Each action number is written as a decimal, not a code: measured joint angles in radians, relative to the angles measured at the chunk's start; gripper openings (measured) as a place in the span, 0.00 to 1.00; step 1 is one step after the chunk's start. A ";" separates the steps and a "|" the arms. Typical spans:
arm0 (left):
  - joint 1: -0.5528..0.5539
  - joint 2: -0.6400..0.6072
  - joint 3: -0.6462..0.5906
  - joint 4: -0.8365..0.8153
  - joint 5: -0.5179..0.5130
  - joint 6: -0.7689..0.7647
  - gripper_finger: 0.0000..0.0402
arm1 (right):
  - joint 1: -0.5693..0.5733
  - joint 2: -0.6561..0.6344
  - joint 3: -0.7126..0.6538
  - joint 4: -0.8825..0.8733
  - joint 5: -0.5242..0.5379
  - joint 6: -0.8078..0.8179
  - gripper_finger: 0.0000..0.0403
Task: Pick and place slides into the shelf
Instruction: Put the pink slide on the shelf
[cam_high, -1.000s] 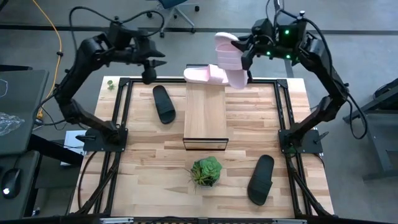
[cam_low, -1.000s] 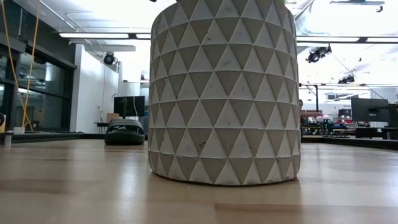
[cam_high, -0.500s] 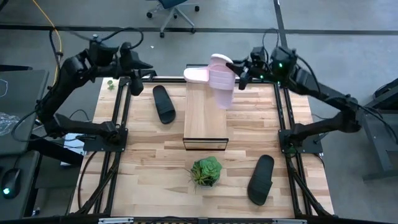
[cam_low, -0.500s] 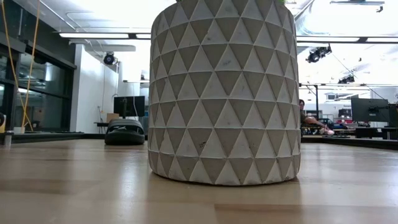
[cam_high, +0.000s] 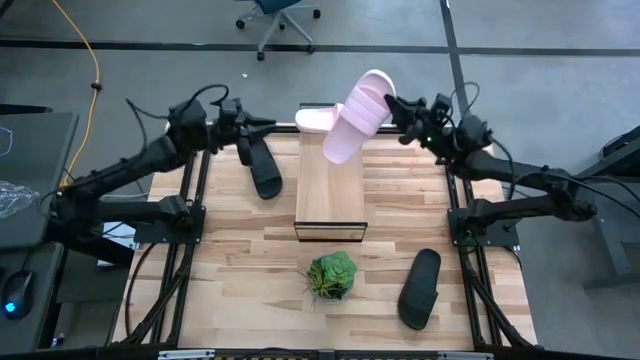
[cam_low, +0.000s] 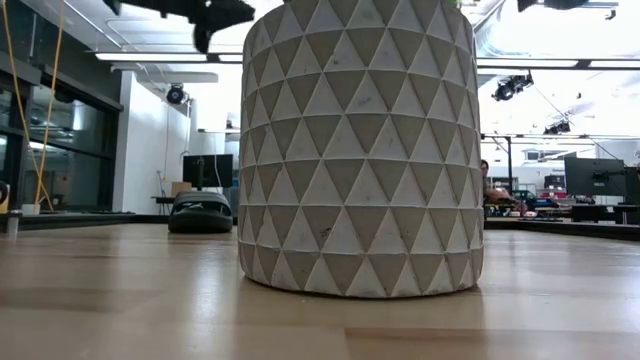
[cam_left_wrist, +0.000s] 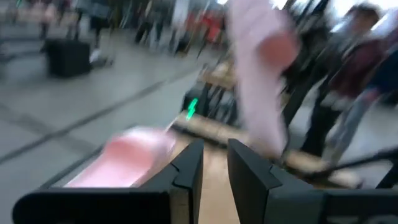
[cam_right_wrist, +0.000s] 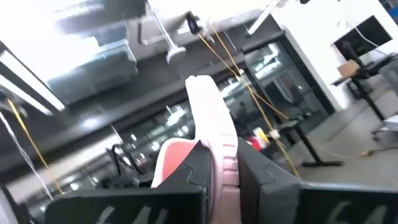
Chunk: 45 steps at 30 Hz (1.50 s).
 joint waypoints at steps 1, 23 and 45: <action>-0.021 0.008 -0.023 0.075 -0.012 -0.016 0.15 | 0.007 0.009 -0.022 0.051 0.011 0.007 0.04; -0.249 0.230 -0.050 0.333 -0.178 -0.200 0.63 | 0.059 0.076 -0.026 0.242 0.005 -0.035 0.04; -0.327 0.341 -0.048 0.537 -0.163 -0.296 0.61 | 0.084 0.088 -0.026 0.252 0.022 -0.048 0.04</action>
